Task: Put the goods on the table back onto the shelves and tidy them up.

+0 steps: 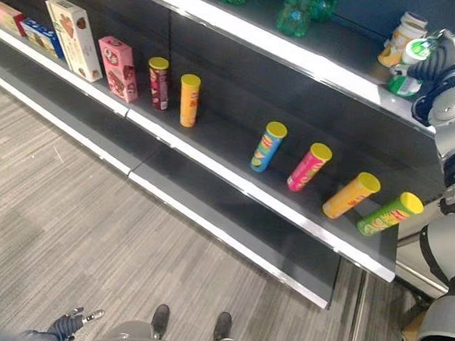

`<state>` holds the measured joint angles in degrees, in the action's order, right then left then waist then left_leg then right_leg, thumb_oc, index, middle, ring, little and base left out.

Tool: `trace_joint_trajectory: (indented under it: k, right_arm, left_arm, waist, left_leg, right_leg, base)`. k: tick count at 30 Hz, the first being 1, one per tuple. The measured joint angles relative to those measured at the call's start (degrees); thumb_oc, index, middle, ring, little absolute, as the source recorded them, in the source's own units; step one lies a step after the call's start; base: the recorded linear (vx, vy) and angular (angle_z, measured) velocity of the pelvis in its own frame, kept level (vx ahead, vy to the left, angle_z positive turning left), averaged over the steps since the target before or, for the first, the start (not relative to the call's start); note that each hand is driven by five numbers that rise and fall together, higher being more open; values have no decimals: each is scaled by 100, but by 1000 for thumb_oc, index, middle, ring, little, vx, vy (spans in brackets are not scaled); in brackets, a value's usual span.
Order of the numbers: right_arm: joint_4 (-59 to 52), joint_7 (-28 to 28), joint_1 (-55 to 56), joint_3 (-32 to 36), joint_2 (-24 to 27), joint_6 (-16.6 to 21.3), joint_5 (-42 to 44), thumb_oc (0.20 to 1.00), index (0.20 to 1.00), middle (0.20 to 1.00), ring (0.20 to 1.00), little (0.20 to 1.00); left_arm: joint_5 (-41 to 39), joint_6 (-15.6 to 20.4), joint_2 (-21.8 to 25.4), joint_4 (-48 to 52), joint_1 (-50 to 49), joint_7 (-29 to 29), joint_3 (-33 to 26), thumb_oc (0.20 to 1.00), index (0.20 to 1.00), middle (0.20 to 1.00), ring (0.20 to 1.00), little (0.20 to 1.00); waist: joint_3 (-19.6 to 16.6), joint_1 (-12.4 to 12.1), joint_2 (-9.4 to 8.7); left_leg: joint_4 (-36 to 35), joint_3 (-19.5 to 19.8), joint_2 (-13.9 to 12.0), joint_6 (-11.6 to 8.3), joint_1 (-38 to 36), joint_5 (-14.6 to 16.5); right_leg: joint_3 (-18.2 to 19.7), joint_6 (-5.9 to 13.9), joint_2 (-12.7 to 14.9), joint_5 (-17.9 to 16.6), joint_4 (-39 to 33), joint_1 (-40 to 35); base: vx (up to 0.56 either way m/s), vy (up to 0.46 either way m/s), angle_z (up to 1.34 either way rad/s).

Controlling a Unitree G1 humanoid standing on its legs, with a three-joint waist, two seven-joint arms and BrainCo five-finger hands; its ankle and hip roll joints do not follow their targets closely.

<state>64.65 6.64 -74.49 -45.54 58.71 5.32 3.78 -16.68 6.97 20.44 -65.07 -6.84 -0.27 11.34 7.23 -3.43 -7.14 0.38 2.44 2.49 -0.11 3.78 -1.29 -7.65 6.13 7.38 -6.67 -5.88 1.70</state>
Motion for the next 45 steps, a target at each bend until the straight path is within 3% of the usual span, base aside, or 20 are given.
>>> trace_joint_trajectory:
  k: [9, 13, 30, 45]
  right_arm:
    - [171, 52, -16, 121, 101, 7, 22, 200, 200, 200, 200, 200]
    - [201, 47, -19, 139, 87, 6, 87, 200, 200, 200, 200, 200]
    - [153, -176, -14, 294, -256, 16, 855, 200, 200, 200, 200, 200]
    - [154, -359, 221, 497, -534, 12, 1018, 200, 200, 200, 200, 200]
  left_arm:
    - [3, 0, -34, -67, 33, 11, -8, 1000, 1000, 1000, 1000, 1000]
    - [2, -2, -73, -50, 28, 23, -20, 1000, 1000, 1000, 1000, 1000]
    - [2, -6, -258, -59, 3, 36, 13, 1000, 1000, 1000, 1000, 1000]
    - [7, -10, -263, -103, -54, 36, 72, 1000, 1000, 1000, 1000, 1000]
  waist:
    - [-43, -34, 360]
    - [-58, -58, 426]
    - [-106, -46, 333]
    - [-195, -151, 272]
  left_leg:
    - [-39, 266, -172, -106, -96, -13]
    - [-82, 363, -201, -187, -99, -20]
    - [-239, 450, -253, -222, -306, -111]
    - [-328, 452, -250, -215, -329, -143]
  right_leg:
    - [-238, -192, -195, 42, 17, -202]
    - [-336, -220, -233, 75, 20, -240]
    - [-438, -266, -274, 119, -2, -409]
    - [-454, -267, -268, 121, -2, -408]
  base:
    - [25, -98, 12]
    - [23, -69, 13]
    - [8, -17, 3]
    - [0, 0, 0]
